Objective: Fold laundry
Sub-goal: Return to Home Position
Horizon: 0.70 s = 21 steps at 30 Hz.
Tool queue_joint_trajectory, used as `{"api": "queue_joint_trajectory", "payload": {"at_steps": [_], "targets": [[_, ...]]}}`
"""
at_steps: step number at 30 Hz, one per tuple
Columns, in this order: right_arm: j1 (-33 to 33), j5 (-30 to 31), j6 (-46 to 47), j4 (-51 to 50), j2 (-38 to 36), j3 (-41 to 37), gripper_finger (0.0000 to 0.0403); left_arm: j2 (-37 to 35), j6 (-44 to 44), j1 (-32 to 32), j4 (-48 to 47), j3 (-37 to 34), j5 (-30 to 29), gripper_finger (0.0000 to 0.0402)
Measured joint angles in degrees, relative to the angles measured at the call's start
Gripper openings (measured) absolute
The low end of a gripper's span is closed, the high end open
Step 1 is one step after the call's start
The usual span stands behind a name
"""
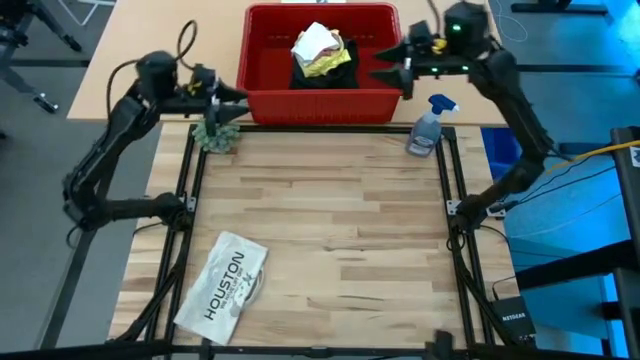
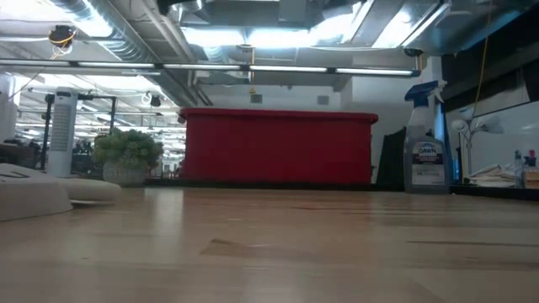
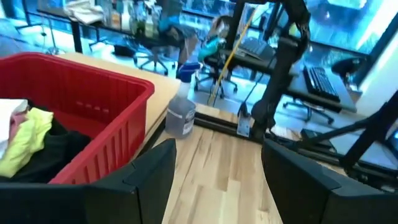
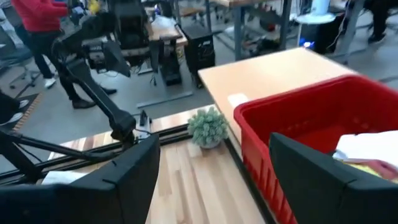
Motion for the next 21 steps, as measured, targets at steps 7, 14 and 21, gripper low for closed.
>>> {"api": "queue_joint_trajectory", "payload": {"at_steps": [7,14,21], "targets": [[-0.02,2.08,0.53,-1.54,-7.96,-0.04,0.0289,-10.97,-11.89,0.03,13.82,-14.04,-0.46,0.0227],[-0.04,7.84,2.72,-0.08,-20.78,-10.33,0.0289,-19.12,-20.81,0.03,21.55,-22.61,-3.81,0.0227],[-0.16,11.58,9.16,9.59,-39.3,-32.04,0.0289,-23.38,-28.27,0.03,22.67,-25.85,-7.24,0.0227]]}}
